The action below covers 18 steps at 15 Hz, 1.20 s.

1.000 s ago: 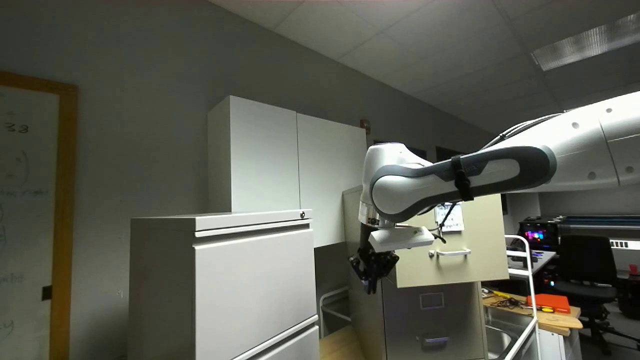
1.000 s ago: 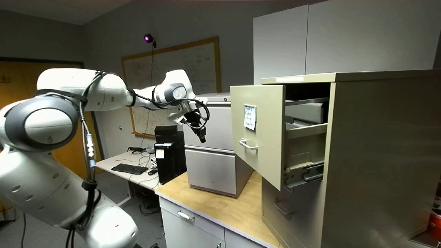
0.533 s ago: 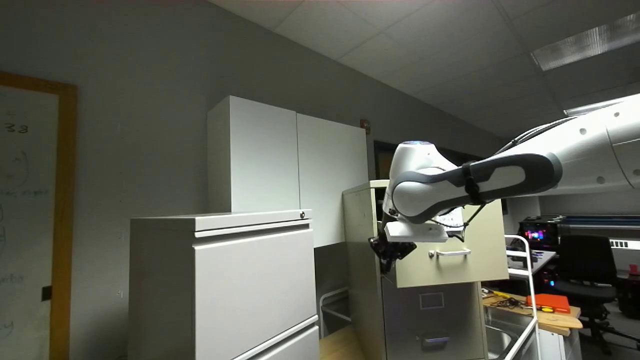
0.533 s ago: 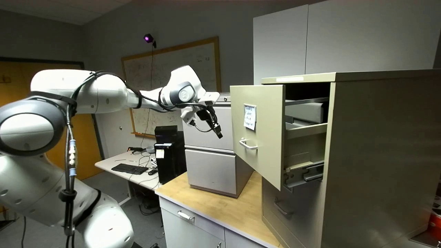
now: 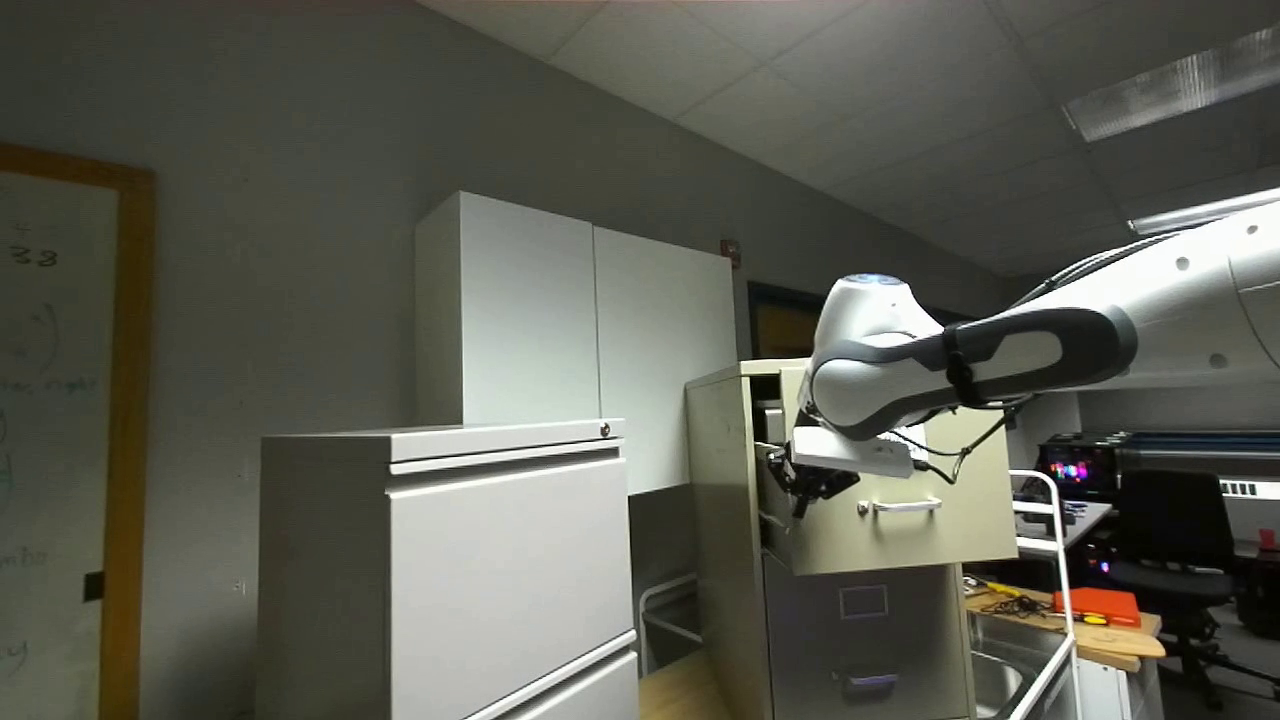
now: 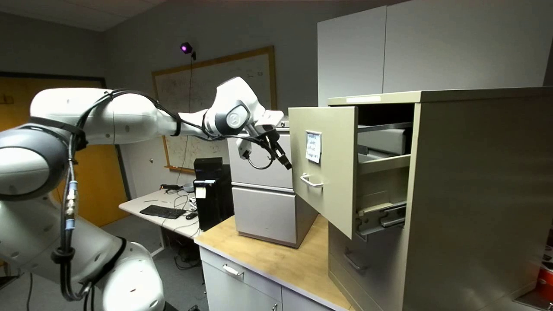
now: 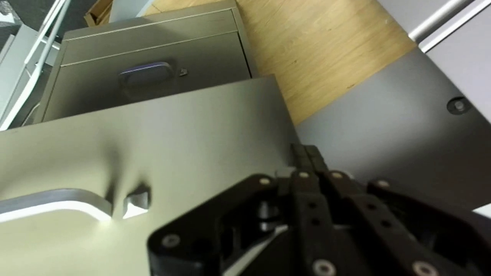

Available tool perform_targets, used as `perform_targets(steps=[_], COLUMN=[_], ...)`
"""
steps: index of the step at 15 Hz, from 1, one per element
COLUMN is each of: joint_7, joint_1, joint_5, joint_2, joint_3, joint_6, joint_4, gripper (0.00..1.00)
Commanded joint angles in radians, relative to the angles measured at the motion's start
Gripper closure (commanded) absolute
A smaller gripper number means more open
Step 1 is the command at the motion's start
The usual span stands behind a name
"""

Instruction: Close the top drawer of the cabinet at the right

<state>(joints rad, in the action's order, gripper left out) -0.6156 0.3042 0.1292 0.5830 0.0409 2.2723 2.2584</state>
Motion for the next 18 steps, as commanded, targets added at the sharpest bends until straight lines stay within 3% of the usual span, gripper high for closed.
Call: perform_targets(steps=[1, 9, 18], joint_7=[-0.056, -0.232, -0.566], joint_1=[0.039, 0.115, 0.262], joint_5=[0.017, 0.130, 0.552], joint_2=[0.041, 0.054, -0.021], joint_3=[-0.011, 0.060, 0.252], joint_6=[0.024, 0.156, 0.270], joint_4=[0.020, 0.051, 0.044], gripper=[1.00, 1.00, 1.00])
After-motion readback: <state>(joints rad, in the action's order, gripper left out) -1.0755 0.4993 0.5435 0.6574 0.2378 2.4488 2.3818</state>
